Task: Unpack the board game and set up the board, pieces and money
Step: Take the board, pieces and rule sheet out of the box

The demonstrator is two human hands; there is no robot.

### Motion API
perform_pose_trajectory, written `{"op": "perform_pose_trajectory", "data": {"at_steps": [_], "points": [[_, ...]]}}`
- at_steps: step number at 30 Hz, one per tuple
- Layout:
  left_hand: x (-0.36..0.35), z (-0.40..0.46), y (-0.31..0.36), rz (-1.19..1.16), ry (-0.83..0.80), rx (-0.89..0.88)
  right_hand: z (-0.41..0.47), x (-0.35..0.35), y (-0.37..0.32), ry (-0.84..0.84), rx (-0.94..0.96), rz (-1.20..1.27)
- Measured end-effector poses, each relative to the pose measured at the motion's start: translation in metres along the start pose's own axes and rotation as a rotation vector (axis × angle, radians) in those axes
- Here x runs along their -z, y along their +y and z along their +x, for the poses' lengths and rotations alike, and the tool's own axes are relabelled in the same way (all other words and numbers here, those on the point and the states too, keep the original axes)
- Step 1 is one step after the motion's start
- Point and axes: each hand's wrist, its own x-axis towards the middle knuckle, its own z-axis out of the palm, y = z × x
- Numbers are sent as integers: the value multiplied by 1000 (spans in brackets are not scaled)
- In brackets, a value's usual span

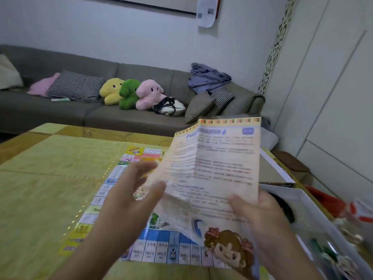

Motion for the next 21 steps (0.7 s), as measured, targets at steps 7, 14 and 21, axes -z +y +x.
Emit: {"op": "perform_pose_trajectory", "data": {"at_steps": [7,14,21], "points": [[19,21,-18,-343,-190,402,4,17,-8,-89,-59,259],[48,21,-7,-7,59,293,6,-10,7,-184,-76,37],[133,38,-68,974,367,369,-12,-38,29,-170,-149,-294]]}}
